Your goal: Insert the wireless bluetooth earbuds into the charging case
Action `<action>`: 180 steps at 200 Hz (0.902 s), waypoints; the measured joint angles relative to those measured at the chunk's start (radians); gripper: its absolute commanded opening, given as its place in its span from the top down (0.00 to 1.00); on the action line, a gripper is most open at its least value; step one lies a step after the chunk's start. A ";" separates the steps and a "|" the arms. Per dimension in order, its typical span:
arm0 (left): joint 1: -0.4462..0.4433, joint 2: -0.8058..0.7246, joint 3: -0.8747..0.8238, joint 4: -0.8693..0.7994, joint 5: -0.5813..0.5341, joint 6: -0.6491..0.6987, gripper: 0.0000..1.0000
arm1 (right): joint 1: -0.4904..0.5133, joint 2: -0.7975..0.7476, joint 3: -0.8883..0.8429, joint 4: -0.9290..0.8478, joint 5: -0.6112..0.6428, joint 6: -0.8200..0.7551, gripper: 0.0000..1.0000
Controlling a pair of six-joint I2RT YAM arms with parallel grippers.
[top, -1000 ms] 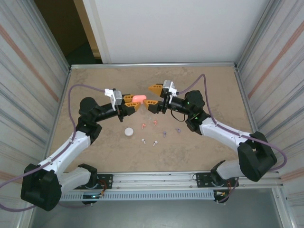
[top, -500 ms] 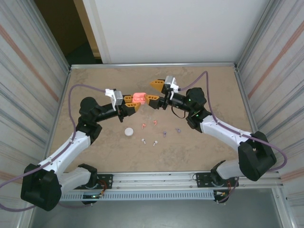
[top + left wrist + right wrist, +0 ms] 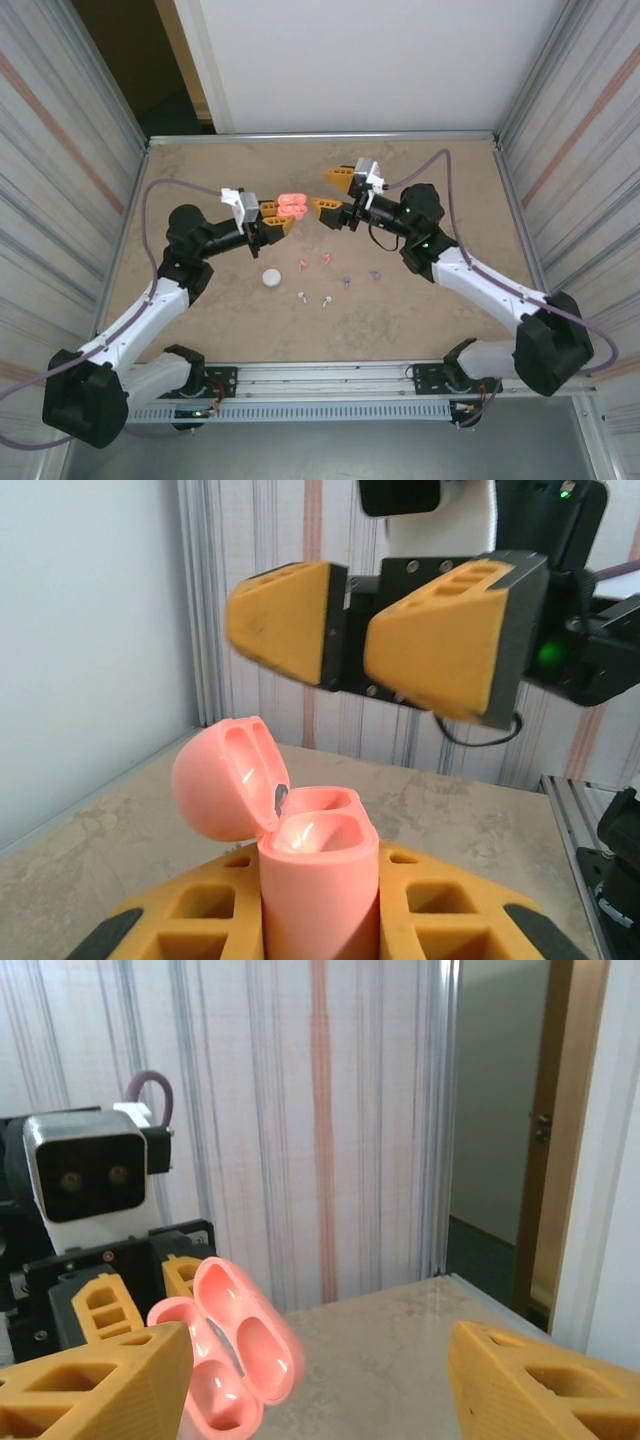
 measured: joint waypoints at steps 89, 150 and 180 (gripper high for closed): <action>0.023 -0.125 -0.052 -0.008 -0.095 0.035 1.00 | -0.042 -0.101 0.000 -0.573 0.150 0.104 0.37; 0.049 -0.146 -0.052 -0.008 -0.091 0.034 1.00 | -0.042 0.144 0.021 -0.769 0.109 0.223 0.53; 0.049 -0.154 -0.052 -0.008 -0.092 0.031 1.00 | -0.026 0.308 0.095 -0.834 0.083 0.243 0.54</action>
